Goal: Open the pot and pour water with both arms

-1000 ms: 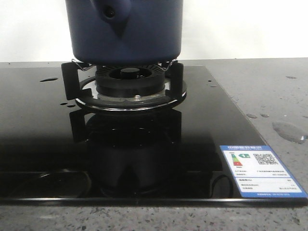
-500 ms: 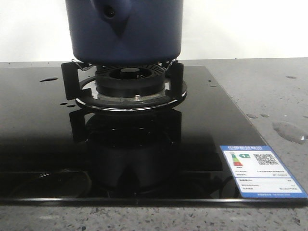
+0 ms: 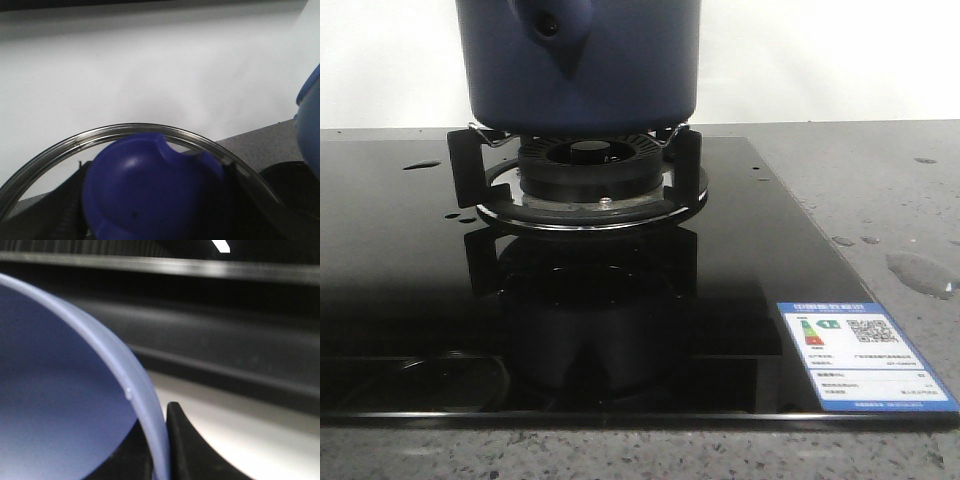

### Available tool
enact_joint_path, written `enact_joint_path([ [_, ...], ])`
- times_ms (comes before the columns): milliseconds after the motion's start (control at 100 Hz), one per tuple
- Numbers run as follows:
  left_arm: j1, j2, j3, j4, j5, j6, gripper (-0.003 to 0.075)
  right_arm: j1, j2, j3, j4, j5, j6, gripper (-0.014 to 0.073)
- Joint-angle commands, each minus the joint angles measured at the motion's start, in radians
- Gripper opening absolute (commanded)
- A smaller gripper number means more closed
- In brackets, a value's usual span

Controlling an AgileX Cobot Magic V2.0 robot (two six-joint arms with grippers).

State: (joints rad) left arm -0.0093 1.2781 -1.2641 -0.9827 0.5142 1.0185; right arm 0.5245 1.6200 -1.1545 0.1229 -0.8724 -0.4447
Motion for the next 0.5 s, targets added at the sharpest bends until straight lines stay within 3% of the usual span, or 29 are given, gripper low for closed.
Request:
enact_joint_path([
  [0,0.001,-0.028,-0.038,-0.051,-0.057,-0.003,0.0388,0.002,-0.056,-0.030,-0.036,-0.148,-0.003,-0.0057],
  [490,0.001,-0.028,-0.038,-0.051,-0.057,-0.003,0.0388,0.002,-0.056,-0.030,-0.039,-0.200,-0.003,-0.0057],
])
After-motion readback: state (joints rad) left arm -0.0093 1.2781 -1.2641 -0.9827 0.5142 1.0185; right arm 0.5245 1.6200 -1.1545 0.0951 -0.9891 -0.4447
